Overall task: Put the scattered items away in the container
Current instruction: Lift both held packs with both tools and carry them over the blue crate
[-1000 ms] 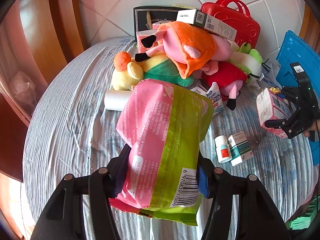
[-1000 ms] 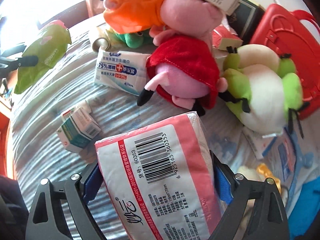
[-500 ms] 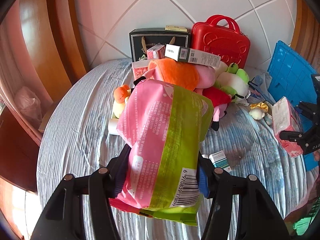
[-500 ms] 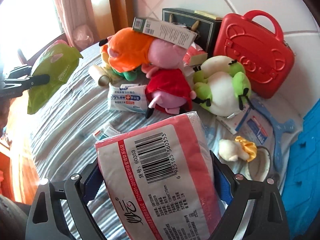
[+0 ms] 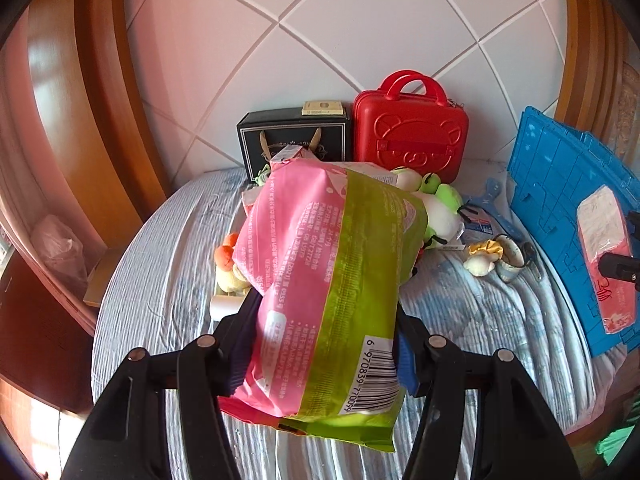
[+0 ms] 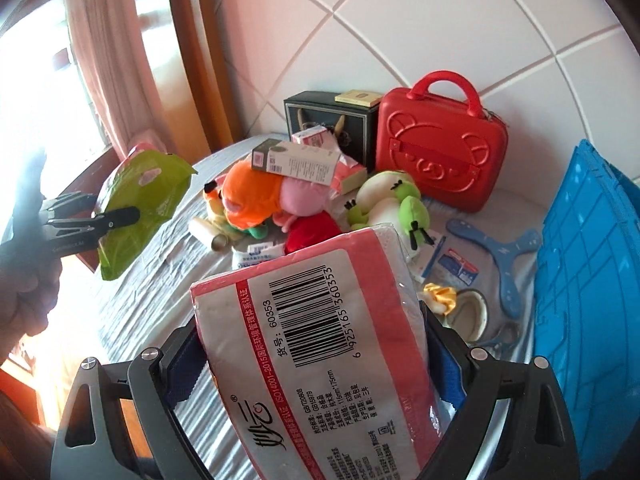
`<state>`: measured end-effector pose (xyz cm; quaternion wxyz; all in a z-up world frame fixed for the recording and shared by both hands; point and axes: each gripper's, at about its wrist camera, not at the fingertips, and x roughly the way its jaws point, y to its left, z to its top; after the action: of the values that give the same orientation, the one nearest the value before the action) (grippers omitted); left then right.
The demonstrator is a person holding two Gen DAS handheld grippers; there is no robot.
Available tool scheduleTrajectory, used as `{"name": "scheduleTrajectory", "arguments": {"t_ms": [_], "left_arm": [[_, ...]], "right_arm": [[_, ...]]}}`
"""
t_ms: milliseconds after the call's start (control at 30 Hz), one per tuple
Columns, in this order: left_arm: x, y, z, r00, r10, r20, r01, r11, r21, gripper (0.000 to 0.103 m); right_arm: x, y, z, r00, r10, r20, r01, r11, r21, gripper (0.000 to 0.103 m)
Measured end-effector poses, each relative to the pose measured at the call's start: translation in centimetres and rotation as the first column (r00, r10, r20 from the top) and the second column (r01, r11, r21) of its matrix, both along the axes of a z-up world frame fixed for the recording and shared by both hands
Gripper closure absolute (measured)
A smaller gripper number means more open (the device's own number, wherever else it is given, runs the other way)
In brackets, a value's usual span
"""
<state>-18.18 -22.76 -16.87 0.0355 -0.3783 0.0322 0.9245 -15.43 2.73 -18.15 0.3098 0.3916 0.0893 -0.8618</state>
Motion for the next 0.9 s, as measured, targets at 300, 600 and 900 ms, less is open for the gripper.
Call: {"name": "scheduleTrajectory", "arguments": {"t_ms": [300, 600, 900], "left_arm": [[0.4, 3.1, 4.1, 0.998, -0.025, -0.064, 0.025, 1.0, -0.014, 0.046], [0.8, 7.2, 7.7, 0.992, -0.046, -0.121, 0.045, 0.999, -0.008, 0.046], [0.9, 13.2, 10.6, 0.984, -0.093, -0.154, 0.091, 0.996, -0.02, 0.046]], "right_arm": [[1.9, 2.9, 5.2, 0.996, -0.032, -0.086, 0.027, 0.998, -0.062, 0.01], [3.1, 6.8, 9.2, 0.987, -0.044, -0.155, 0.025, 0.992, -0.122, 0.01], [3.9, 13.0, 13.3, 0.97, -0.09, -0.226, 0.052, 0.984, -0.17, 0.01]]}}
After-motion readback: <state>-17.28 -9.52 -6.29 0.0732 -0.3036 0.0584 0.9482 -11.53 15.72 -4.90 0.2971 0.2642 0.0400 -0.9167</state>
